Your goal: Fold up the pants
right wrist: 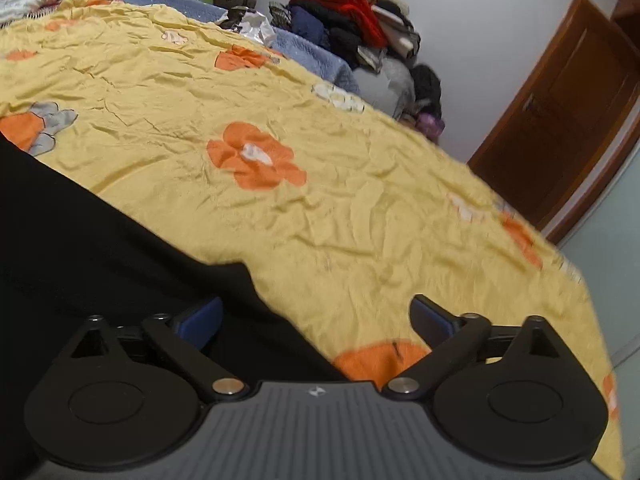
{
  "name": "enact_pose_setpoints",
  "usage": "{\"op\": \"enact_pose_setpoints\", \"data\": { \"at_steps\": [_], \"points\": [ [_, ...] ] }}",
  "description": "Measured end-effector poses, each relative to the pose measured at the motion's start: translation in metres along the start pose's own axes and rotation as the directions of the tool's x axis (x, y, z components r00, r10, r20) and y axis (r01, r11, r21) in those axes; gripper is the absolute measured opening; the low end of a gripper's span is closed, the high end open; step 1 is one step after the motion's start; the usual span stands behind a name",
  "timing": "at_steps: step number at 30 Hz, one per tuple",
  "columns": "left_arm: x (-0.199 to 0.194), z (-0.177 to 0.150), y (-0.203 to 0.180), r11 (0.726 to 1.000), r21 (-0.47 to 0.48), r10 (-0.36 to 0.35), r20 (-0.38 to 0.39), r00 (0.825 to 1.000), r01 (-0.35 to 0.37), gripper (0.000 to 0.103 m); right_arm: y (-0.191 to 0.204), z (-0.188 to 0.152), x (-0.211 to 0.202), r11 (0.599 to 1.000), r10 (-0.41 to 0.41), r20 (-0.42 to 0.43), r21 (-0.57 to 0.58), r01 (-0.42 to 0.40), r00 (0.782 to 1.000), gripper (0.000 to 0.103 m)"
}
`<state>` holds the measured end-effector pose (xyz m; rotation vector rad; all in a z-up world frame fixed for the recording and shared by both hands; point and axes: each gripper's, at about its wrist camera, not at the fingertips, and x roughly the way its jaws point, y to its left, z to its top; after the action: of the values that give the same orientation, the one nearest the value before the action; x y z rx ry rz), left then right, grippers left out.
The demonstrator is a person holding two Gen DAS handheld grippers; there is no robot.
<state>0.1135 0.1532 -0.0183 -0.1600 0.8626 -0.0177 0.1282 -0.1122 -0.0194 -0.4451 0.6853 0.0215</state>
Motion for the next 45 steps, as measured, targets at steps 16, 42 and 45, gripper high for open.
{"op": "enact_pose_setpoints", "data": {
  "at_steps": [16, 42, 45],
  "points": [
    [-0.003, -0.003, 0.005, 0.999, 0.016, -0.043, 0.019, 0.999, 0.043, 0.067, -0.035, -0.009, -0.027, 0.957, 0.268, 0.108, 0.080, -0.277, 0.957, 0.084],
    [0.002, 0.000, 0.007, 1.000, 0.027, -0.009, 0.031, 0.999, 0.008, 0.067, -0.053, 0.014, -0.009, 0.894, 0.411, 0.061, 0.166, -0.416, 0.909, 0.007],
    [0.002, -0.001, 0.004, 0.999, 0.040, -0.004, 0.034, 0.999, 0.002, 0.072, -0.039, 0.007, -0.007, 0.887, 0.452, -0.028, 0.121, -0.446, 0.891, 0.007]
  ]
}}
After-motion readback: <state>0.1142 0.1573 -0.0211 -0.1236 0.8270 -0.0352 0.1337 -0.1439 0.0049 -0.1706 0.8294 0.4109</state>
